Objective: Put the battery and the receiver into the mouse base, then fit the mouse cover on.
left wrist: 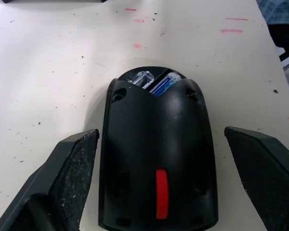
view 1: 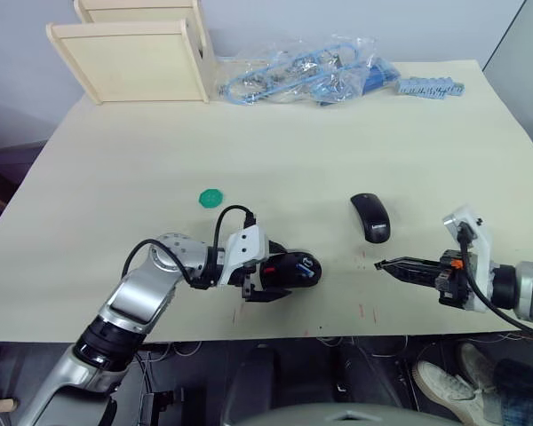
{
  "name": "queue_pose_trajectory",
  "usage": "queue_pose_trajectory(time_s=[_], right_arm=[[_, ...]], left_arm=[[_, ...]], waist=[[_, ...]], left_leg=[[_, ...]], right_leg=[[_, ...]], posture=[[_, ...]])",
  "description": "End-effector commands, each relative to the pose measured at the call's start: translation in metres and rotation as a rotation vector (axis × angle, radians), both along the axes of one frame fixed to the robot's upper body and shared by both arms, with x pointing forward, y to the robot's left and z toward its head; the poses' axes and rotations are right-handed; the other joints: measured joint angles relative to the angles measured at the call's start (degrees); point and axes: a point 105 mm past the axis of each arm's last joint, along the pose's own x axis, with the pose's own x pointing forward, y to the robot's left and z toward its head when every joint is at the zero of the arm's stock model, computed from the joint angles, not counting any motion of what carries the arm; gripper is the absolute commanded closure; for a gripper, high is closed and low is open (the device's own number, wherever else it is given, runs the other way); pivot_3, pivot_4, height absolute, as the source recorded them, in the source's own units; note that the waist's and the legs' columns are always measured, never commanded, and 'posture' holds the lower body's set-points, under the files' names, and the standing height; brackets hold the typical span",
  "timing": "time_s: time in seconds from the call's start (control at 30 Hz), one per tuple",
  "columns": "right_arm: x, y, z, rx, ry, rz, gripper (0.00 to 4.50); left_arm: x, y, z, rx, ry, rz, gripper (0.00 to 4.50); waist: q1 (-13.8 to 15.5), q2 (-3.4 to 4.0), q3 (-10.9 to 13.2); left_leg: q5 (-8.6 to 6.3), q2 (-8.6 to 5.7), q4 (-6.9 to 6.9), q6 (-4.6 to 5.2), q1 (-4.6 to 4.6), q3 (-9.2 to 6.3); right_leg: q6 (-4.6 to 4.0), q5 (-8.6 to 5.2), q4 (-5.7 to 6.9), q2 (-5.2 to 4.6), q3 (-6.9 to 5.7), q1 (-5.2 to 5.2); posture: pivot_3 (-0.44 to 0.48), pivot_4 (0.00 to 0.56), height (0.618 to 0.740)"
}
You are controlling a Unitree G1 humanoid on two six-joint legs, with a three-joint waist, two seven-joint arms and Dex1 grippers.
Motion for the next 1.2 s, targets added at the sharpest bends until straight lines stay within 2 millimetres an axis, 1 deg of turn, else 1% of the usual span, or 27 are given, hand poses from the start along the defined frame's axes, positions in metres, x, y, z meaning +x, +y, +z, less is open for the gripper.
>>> queue_pose_trajectory(time_s=[0.03,0.3,0.33,0.37,0.43,0.63,0.73,0.93,1.03,1.2], right_arm=[[0.000,0.002,0.010,0.010,-0.047,0.005,4.50],[0.002,0.003,0.011,0.011,-0.054,0.001,4.50],[0.002,0.003,0.011,0.010,-0.056,0.001,4.50],[0.002,0.003,0.011,0.010,-0.057,0.003,4.50],[0.003,0.003,0.011,0.007,-0.060,0.005,4.50],[0.005,0.005,0.013,0.006,-0.069,0.011,4.50],[0.008,0.009,0.016,0.006,-0.082,0.024,4.50],[0.015,0.023,0.022,-0.031,-0.105,0.082,4.50],[0.022,0.034,0.025,-0.083,-0.125,0.134,4.50],[0.031,0.044,0.027,-0.168,-0.152,0.196,4.50]], left_arm=[[0.003,-0.004,0.007,-0.010,-0.038,-0.015,0.07],[0.005,-0.005,0.005,-0.011,-0.034,-0.019,0.07],[0.005,-0.006,0.004,-0.011,-0.033,-0.020,0.55],[0.005,-0.006,0.004,-0.011,-0.033,-0.020,0.82],[0.005,-0.007,0.004,-0.011,-0.034,-0.021,1.62],[0.006,-0.009,0.005,-0.016,-0.039,-0.013,1.63],[0.010,-0.012,0.006,-0.022,-0.045,0.012,1.63],[0.017,-0.019,0.007,-0.020,-0.057,0.040,1.63],[0.020,-0.026,0.007,-0.021,-0.059,0.043,1.63],[0.025,-0.033,0.006,-0.015,-0.064,0.045,1.63]], waist=[[0.0,0.00,0.0],[0.0,0.00,0.0],[0.0,0.00,0.0],[0.0,0.00,0.0],[0.0,0.00,0.0],[0.0,-0.01,0.0],[0.0,-0.01,0.0],[-0.1,-0.01,0.0],[-0.1,0.00,0.0],[0.1,0.00,0.0]], left_leg=[[0.00,0.00,0.00,0.00,0.00,0.00],[0.00,0.00,0.01,0.00,0.00,0.00],[0.00,0.00,0.01,0.00,0.00,-0.01],[0.00,0.00,0.01,0.00,0.00,0.00],[0.00,0.00,0.01,0.00,0.00,0.00],[0.00,0.00,0.02,0.00,0.00,-0.01],[0.00,0.00,0.03,0.00,0.00,0.00],[0.00,0.00,0.04,0.00,0.01,0.00],[0.00,0.00,0.07,0.00,0.02,0.01],[0.00,-0.02,0.09,0.00,-0.03,-0.05]], right_leg=[[0.00,0.00,0.00,0.00,0.00,0.00],[0.00,0.00,0.01,0.00,0.00,0.00],[0.00,0.00,0.01,0.00,0.00,0.00],[0.00,0.00,0.01,0.00,0.00,0.00],[0.00,0.00,0.01,0.00,0.00,0.00],[0.00,0.00,0.01,0.00,0.00,0.01],[0.00,0.00,0.02,0.00,0.00,0.01],[0.00,0.01,0.03,0.00,0.02,0.01],[0.00,0.01,0.04,0.00,0.02,0.01],[0.00,0.01,0.03,-0.02,-0.04,0.01]], posture=[[0.000,0.150,0.740],[0.000,0.150,0.740],[0.000,0.150,0.740],[0.000,0.150,0.740],[0.000,0.150,0.740],[0.000,0.150,0.740],[0.000,0.150,0.740],[0.000,0.150,0.740],[0.000,0.150,0.740],[0.000,0.150,0.740]])
